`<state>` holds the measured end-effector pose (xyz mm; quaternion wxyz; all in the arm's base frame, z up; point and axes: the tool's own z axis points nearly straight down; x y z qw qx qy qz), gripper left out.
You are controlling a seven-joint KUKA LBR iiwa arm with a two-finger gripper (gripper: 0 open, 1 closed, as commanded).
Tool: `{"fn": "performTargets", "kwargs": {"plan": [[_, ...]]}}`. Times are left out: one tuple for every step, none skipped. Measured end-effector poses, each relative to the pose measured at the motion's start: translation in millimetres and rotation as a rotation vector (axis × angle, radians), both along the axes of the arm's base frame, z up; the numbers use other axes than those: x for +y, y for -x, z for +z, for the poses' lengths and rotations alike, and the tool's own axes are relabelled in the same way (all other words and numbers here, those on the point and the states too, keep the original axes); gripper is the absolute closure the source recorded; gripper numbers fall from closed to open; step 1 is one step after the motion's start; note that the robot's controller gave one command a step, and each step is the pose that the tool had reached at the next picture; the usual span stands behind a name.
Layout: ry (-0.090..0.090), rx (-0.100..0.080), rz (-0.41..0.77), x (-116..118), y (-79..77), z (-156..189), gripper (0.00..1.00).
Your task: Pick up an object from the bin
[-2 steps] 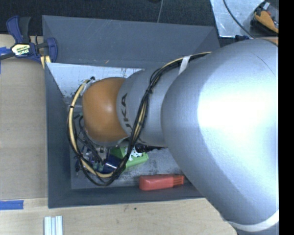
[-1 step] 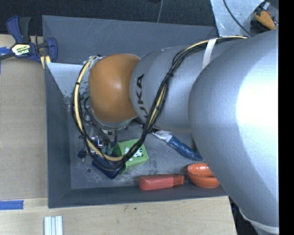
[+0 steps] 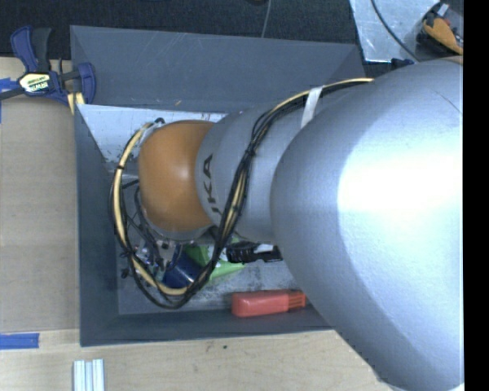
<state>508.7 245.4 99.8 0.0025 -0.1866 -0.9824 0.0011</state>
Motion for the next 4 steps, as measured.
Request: {"fn": "performTargets", "kwargs": {"plan": [[-0.003,-0.013,0.113,-17.6,-12.3,-29.6,0.0],[-0.002,-0.006,-0.153,-5.8,-9.2,-29.6,1.0],[-0.002,-0.006,-0.153,-5.8,-9.2,-29.6,1.0],[-0.002,-0.007,-0.153,-6.2,-9.2,-27.7,1.0]]}}
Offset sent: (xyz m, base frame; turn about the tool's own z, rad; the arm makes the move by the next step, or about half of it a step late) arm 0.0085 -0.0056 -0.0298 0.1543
